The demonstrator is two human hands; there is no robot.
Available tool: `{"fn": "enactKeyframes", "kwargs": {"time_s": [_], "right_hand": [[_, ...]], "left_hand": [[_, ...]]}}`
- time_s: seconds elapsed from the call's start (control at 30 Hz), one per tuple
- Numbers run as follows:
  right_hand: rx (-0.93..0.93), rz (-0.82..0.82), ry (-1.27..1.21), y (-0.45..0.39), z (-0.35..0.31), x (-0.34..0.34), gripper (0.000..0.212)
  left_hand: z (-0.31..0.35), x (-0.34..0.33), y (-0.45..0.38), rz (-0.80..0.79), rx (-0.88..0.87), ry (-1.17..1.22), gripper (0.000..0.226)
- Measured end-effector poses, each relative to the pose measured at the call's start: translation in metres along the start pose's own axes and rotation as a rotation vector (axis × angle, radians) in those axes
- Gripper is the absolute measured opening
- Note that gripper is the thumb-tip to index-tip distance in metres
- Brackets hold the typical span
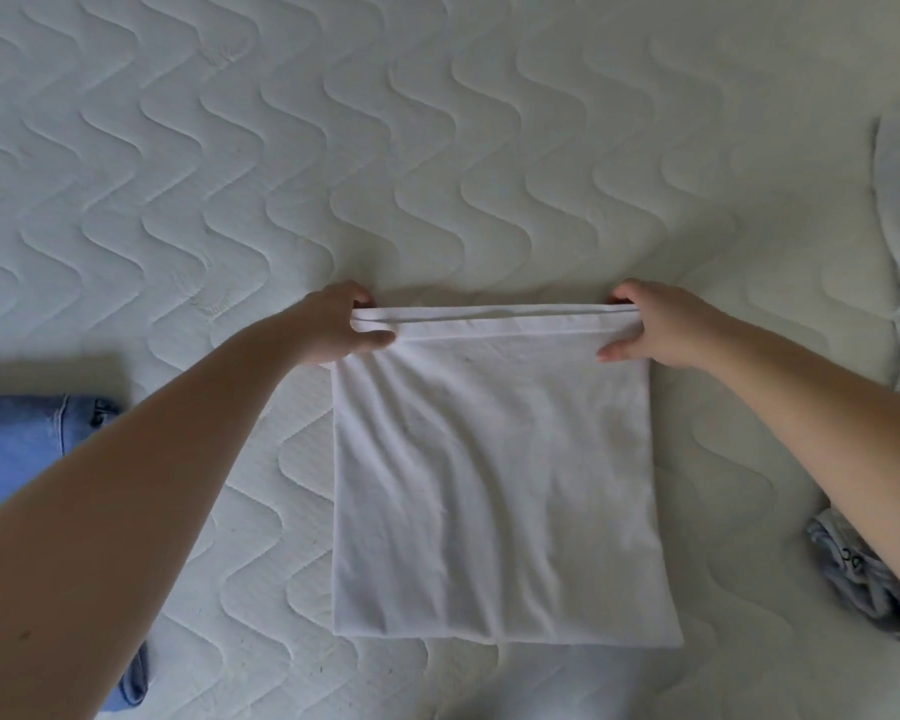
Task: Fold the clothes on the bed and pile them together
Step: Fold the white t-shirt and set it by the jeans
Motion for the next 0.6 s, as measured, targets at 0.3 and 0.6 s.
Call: {"fn": "enactKeyframes", "kwargs": {"time_s": [0.3, 0.6], "right_hand": [[0.047, -0.006, 0.03, 0.008, -0.007, 0.007, 0.032], [0.187, 0.057, 0.048, 0.116, -0.047, 0.08, 0.016]], "left_hand": [[0.011, 0.009, 0.012, -0.084, -0.002, -0.135, 0.017], [0.067, 0.076, 0.136, 0.015, -0.185, -0.127, 0.009]]}}
Point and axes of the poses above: each hand's wrist, its own y-axis away from the middle knuckle, its own x-axis out of the back of the hand, z = x × y, the point moved 6 cm from there along -y, towards the middle knuckle, and after that the axes turned 14 degrees about -z, right-handed, at the moved point
